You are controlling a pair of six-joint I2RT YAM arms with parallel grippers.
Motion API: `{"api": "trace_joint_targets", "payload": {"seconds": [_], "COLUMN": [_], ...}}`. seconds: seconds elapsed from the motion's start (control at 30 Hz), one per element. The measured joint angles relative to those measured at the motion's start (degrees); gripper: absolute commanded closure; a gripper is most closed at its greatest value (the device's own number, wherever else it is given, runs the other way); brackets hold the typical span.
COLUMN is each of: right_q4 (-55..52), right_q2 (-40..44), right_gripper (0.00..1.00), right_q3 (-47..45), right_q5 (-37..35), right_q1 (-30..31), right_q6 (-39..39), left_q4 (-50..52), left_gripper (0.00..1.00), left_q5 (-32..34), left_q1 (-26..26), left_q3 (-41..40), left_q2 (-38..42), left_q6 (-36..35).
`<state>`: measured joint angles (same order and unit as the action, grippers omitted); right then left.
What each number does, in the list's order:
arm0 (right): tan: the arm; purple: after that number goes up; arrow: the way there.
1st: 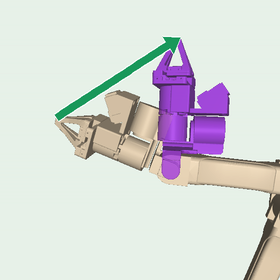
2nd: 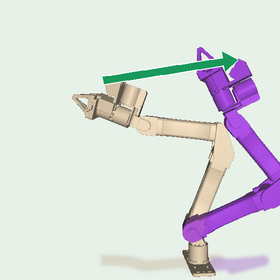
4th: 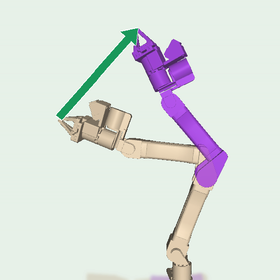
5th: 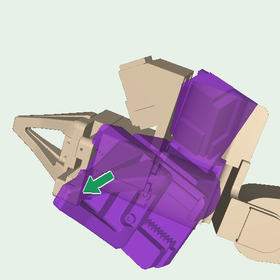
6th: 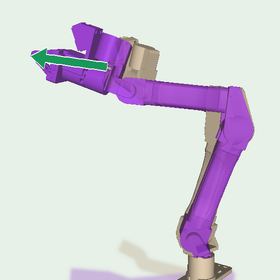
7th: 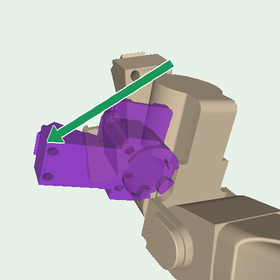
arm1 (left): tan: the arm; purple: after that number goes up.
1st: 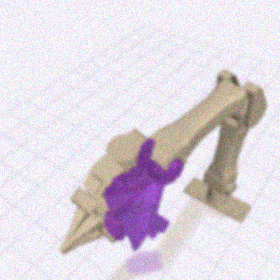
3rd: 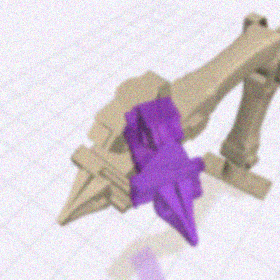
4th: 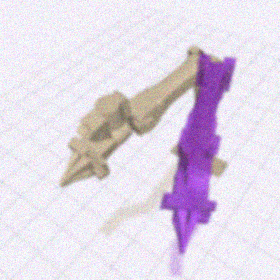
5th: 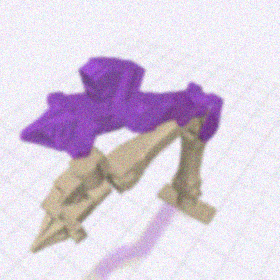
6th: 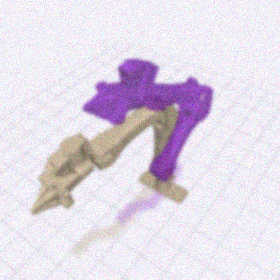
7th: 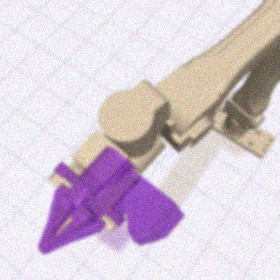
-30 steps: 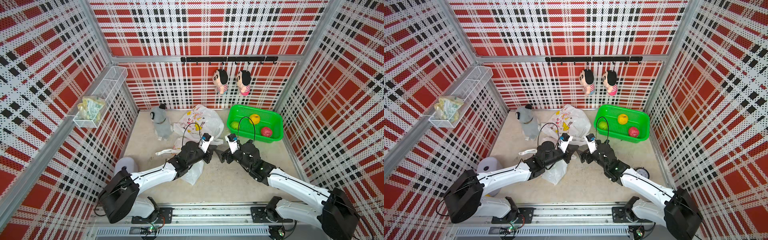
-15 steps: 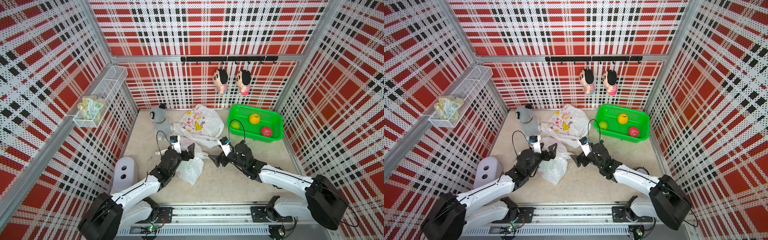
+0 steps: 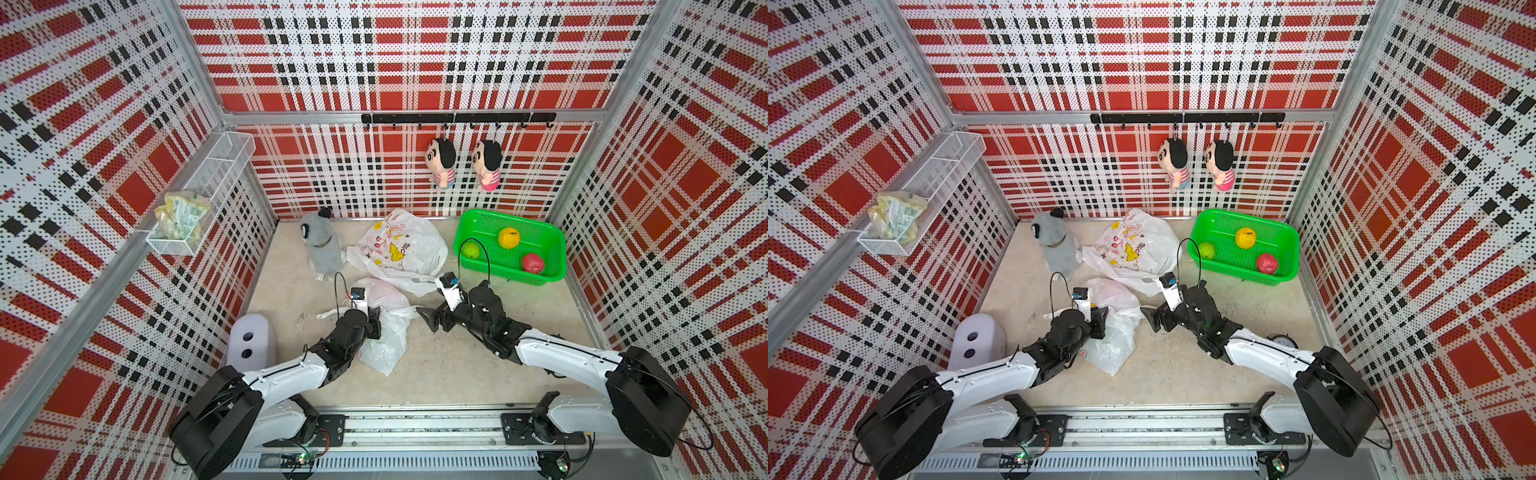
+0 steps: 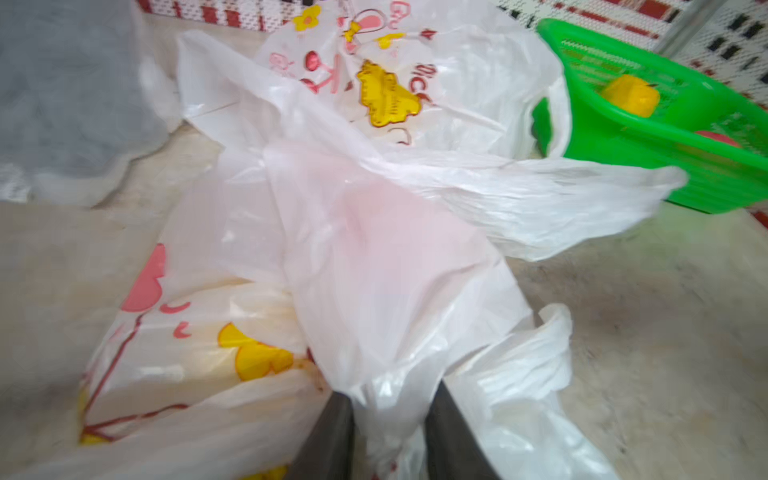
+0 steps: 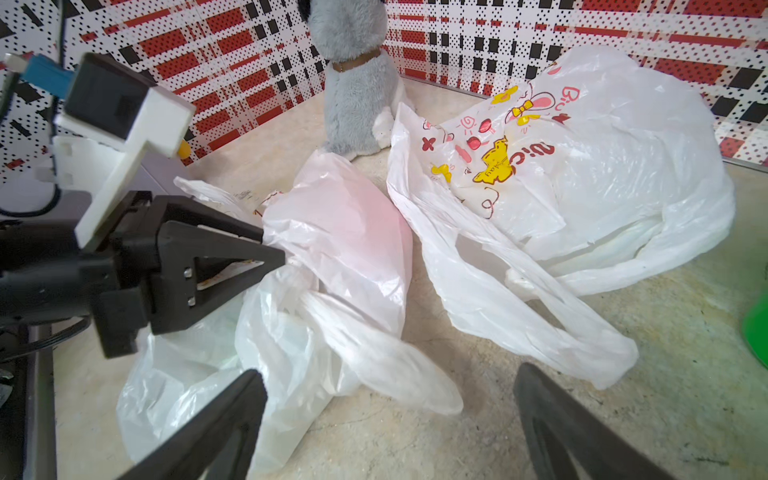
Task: Untie the knot of a plastic bag & take out the apple
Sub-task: Adjust the plastic bag at the center of the board.
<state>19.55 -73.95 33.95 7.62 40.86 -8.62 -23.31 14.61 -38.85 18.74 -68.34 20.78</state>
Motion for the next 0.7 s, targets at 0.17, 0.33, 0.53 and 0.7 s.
{"api": "trace_joint_targets", "payload": {"seconds": [0.17, 0.33, 0.53, 0.7], "right_q4": [-1.99, -3.96, -8.63, -10.73], "right_q2": [3.87, 11.41, 19.08, 20.61], "right_gripper": [0.02, 0.01, 0.01, 0.05], "right_q3": [-0.15, -2.97, -6.54, -7.02], "right_q5": [-2.27, -3.96, -4.35, -5.35], "right_q1": [0.0, 0.0, 0.0, -0.04], "right_q6": [0.39, 1.81, 3.96, 4.68], "left_q4": [-0.98, 0.17, 6.16, 9.94], "left_gripper": [0.96, 0.97, 1.0, 0.99], "left_q5": [-5.7, -17.88, -29.79, -37.42], "left_q1": [-2.86, -4.02, -4.04, -2.71], "left_q3": [3.3, 12.17, 20.55, 23.19], "left_q2": [-1.51, -5.4, -9.55, -13.29], "left_q6": [-7.58, -17.88, -29.18, -35.6]}}
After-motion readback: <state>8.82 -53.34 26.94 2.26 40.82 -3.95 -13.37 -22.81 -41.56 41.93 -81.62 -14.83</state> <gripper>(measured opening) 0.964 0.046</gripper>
